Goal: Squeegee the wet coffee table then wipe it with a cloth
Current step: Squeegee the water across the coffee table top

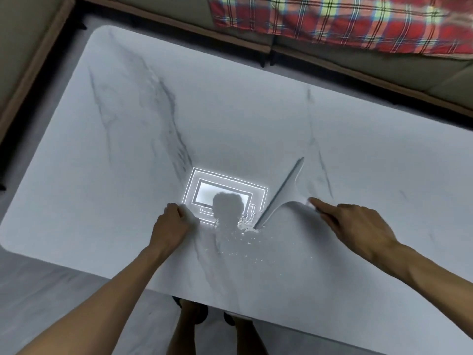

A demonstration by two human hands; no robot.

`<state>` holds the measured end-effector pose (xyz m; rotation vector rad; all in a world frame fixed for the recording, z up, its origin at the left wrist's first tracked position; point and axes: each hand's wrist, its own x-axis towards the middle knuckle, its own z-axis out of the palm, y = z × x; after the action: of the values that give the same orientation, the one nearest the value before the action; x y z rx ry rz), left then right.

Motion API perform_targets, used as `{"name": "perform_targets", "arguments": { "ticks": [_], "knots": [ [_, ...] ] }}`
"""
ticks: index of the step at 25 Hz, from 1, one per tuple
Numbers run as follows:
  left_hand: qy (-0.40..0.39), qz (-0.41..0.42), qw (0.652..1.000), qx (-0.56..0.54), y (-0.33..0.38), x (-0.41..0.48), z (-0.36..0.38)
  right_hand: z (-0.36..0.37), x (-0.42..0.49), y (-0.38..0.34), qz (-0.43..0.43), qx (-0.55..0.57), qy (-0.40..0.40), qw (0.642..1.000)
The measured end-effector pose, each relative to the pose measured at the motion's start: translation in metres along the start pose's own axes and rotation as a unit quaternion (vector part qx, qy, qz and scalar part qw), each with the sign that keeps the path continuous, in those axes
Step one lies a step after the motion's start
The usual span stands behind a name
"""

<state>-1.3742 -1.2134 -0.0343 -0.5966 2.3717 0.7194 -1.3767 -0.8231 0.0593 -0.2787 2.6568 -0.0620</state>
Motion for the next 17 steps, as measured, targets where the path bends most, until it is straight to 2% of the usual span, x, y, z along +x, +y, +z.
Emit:
{"name": "perform_targets", "arguments": {
  "ticks": [5,7,9,12,17],
  "knots": [
    [0.046,-0.068,0.994,-0.068,-0.02,-0.017,-0.005,0.003,0.033,-0.094,-0.149,0.043,-0.02,0.988],
    [0.057,-0.084,0.993,-0.057,-0.034,-0.025,-0.005,0.019,0.048,-0.146,-0.217,0.03,-0.041,0.975],
    [0.038,-0.092,0.994,-0.037,-0.045,-0.033,-0.001,0.034,0.052,-0.179,-0.262,0.007,-0.046,0.964],
    [-0.019,-0.07,0.997,0.002,-0.054,-0.049,0.01,0.049,0.045,-0.173,-0.259,-0.01,-0.041,0.965],
    [-0.042,-0.009,0.999,0.031,-0.056,-0.054,0.021,0.045,-0.007,-0.076,-0.141,-0.016,-0.043,0.989]
  ]
}}
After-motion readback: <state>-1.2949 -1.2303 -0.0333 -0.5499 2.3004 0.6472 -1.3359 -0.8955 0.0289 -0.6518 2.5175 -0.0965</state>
